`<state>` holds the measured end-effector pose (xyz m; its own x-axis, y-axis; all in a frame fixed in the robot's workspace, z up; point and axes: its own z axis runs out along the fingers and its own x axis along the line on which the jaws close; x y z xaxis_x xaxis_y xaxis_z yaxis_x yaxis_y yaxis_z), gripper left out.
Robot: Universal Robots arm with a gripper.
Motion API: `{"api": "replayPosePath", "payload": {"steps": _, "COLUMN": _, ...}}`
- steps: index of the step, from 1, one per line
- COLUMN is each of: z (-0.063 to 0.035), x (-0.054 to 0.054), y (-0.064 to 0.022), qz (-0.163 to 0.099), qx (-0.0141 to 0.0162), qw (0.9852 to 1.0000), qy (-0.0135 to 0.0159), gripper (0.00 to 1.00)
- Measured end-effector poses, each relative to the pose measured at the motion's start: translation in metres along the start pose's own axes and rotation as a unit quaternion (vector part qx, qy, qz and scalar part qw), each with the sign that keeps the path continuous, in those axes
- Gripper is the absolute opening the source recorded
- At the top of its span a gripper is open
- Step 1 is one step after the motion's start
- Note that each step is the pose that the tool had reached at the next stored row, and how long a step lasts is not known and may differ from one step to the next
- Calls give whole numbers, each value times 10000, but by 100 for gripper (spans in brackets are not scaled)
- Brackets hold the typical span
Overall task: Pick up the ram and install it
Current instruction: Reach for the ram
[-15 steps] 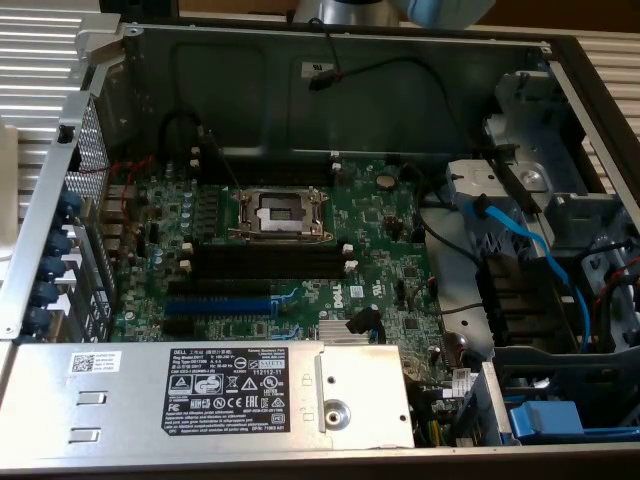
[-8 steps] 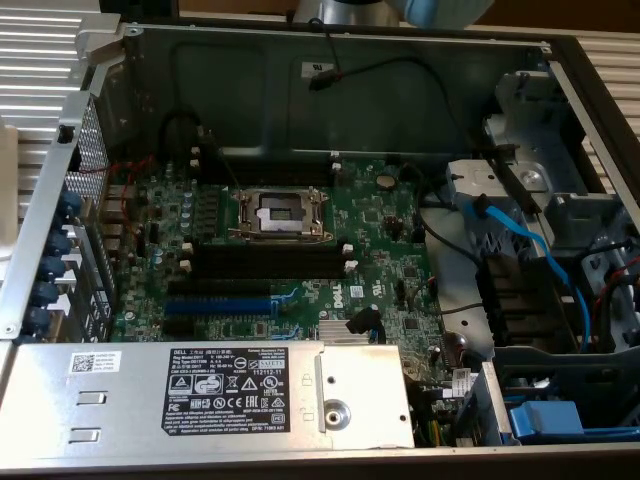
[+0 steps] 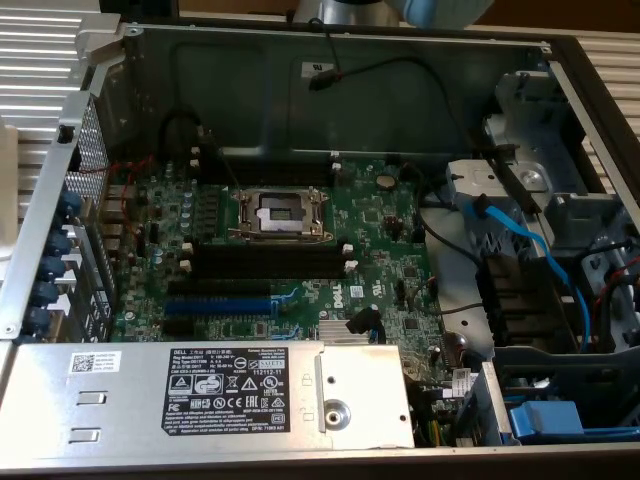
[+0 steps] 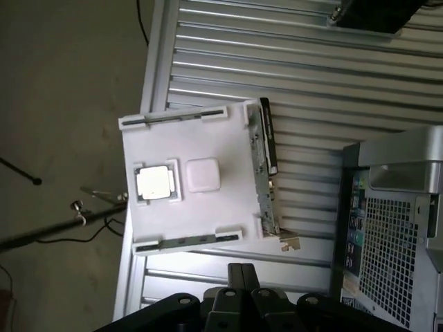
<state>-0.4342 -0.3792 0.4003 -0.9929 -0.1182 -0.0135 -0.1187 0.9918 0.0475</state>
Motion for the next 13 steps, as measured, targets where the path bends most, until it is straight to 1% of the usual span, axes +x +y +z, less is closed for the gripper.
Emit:
{"api": "replayPosePath", "payload": {"steps": 3, "z": 0, "x": 63, "y": 42, "qz": -39, "qx": 0, "qw": 10000, "qy": 3, "gripper": 10}}
{"api": "replayPosePath", "payload": {"steps": 9, "z": 5, "x": 270, "y": 188, "qz": -57, "qx": 2, "qw": 10000, "qy": 4, "gripper": 10}}
{"api": "replayPosePath", "payload": {"steps": 11, "z": 6, "x": 288, "y": 206, "qz": -129, "qx": 6, "qw": 9999, "qy": 8, "gripper": 10}}
{"api": "replayPosePath", "payload": {"steps": 13, "z": 6, "x": 295, "y": 211, "qz": -278, "qx": 10, "qw": 9996, "qy": 15, "gripper": 10}}
